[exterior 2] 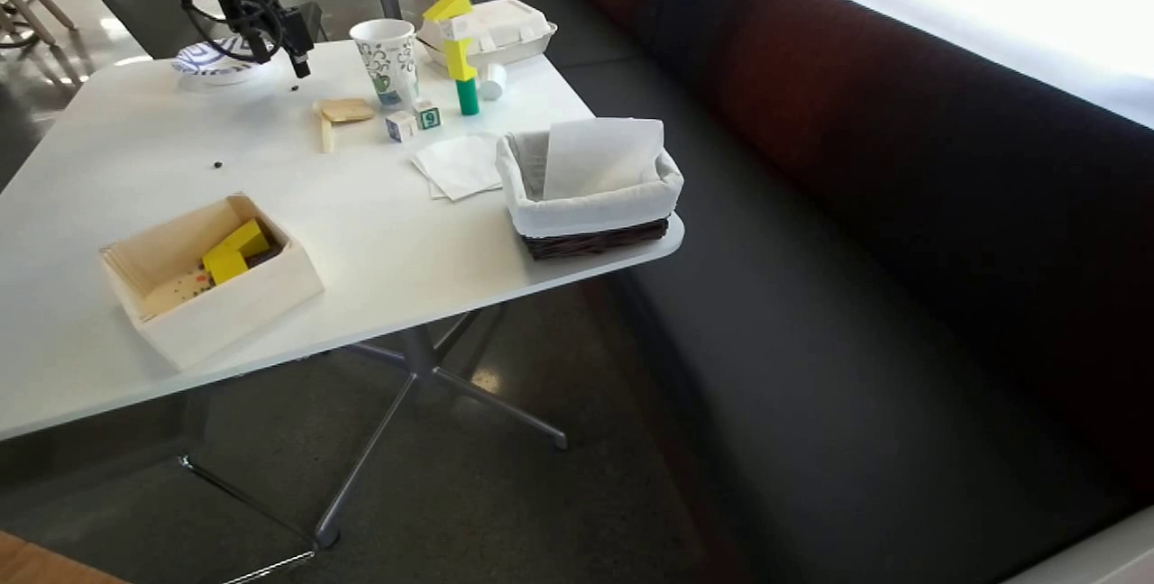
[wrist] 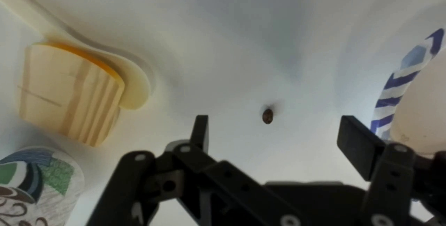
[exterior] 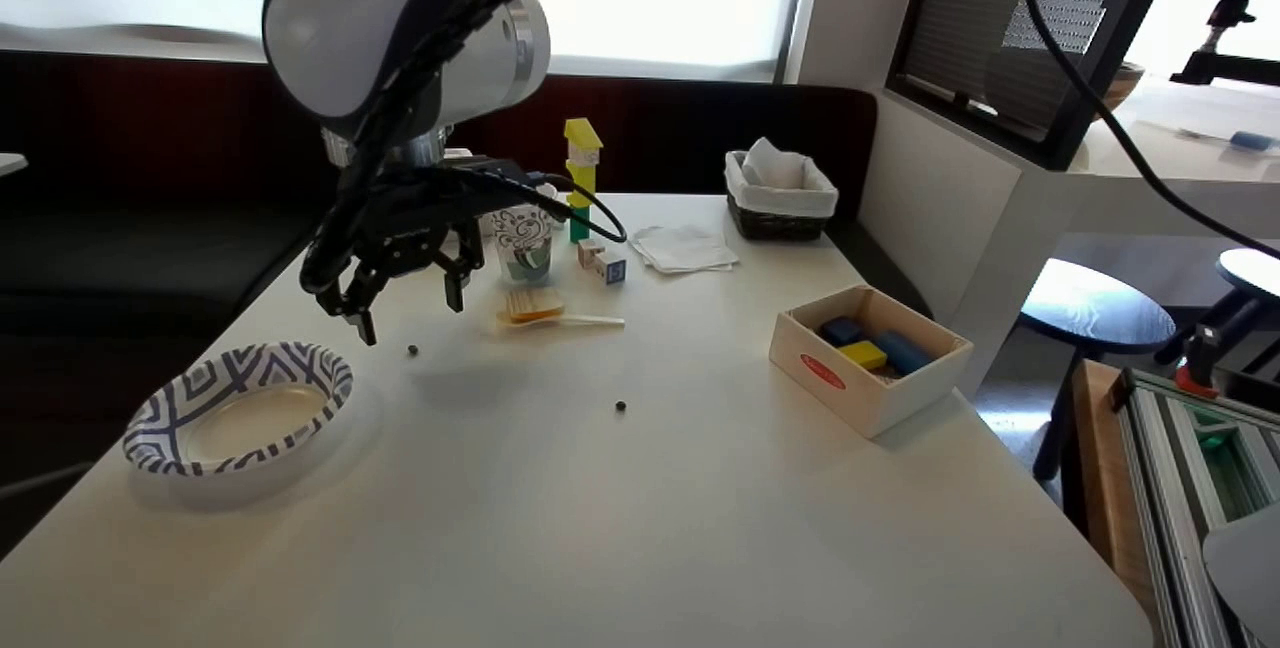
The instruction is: Put one coffee bean from the counter in the coffee cup.
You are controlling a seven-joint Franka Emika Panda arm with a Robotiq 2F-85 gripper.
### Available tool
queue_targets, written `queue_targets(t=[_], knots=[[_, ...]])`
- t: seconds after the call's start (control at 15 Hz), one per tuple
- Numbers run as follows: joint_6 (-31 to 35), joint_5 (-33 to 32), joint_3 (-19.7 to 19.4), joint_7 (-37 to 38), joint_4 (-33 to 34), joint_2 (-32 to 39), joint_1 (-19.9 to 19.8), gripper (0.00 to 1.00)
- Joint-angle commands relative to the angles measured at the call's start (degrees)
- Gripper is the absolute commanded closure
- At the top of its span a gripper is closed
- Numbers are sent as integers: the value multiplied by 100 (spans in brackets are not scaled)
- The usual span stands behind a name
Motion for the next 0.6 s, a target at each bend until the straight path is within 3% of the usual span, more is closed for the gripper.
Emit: queue_targets(t=[0.0, 0.07, 0.53], knots=[[-176, 100, -129, -63, 434, 332, 105, 14], [-211, 101, -141, -41, 471, 366, 116, 22], [-442, 45, -262, 60, 648, 521, 247, 32]])
